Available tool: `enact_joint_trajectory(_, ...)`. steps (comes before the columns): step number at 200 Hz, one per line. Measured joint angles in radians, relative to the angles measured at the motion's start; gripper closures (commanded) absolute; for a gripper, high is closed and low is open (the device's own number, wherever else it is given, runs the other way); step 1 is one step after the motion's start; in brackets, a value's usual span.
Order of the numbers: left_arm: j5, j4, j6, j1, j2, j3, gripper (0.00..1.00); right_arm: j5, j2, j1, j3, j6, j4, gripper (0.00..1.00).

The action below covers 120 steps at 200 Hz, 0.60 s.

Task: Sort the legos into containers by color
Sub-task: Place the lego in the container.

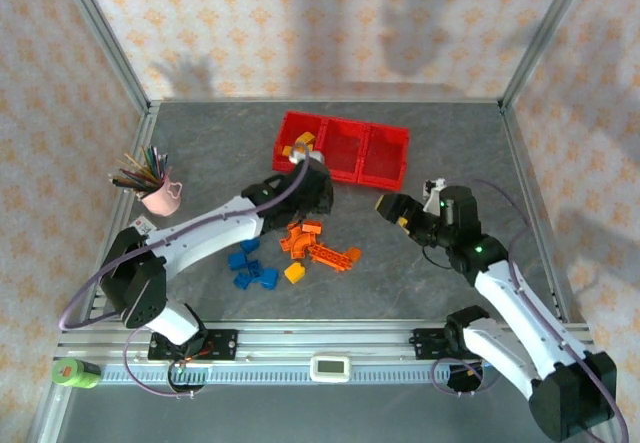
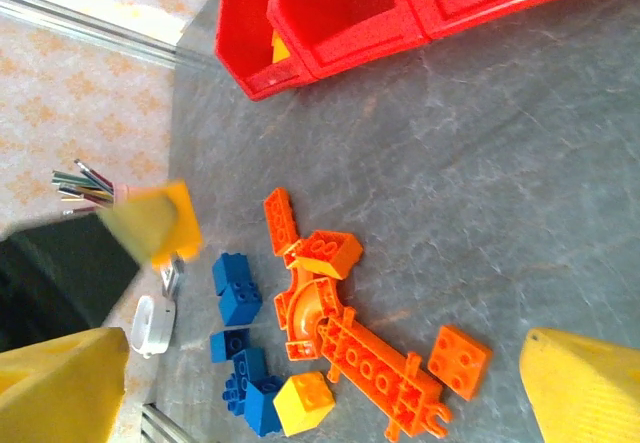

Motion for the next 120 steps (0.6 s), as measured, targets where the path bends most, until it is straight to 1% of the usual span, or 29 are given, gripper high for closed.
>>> enact_joint_trajectory(19, -0.003, 0.009, 0.023, 0.093, 0.061, 0.079, 0.72, -0.012, 0.076, 0.015, 0.017, 0.002, 0.071, 0.00)
enact_joint_trajectory(41, -0.007, 0.018, 0.049, 0.177, 0.190, 0.196, 0.72, -0.014, 0.156, 0.027, 0.051, 0.002, 0.130, 0.00)
enact_joint_trajectory(64, -0.008, 0.021, 0.068, 0.234, 0.325, 0.306, 0.72, -0.010, 0.222, 0.027, 0.091, -0.003, 0.171, 0.00)
enact_joint_trajectory(87, -0.019, 0.014, 0.086, 0.272, 0.468, 0.438, 0.71, -0.002, 0.270, 0.027, 0.117, -0.014, 0.194, 0.00)
enact_joint_trajectory(97, -0.023, 0.010, 0.089, 0.285, 0.527, 0.497, 0.68, 0.001, 0.283, 0.027, 0.120, -0.018, 0.204, 0.00)
enact_joint_trajectory(103, -0.024, 0.008, 0.092, 0.294, 0.563, 0.537, 0.64, 0.005, 0.289, 0.027, 0.120, -0.018, 0.207, 0.00)
enact_joint_trajectory(120, -0.026, -0.005, 0.105, 0.310, 0.638, 0.630, 0.56, 0.013, 0.304, 0.027, 0.121, -0.021, 0.215, 0.00)
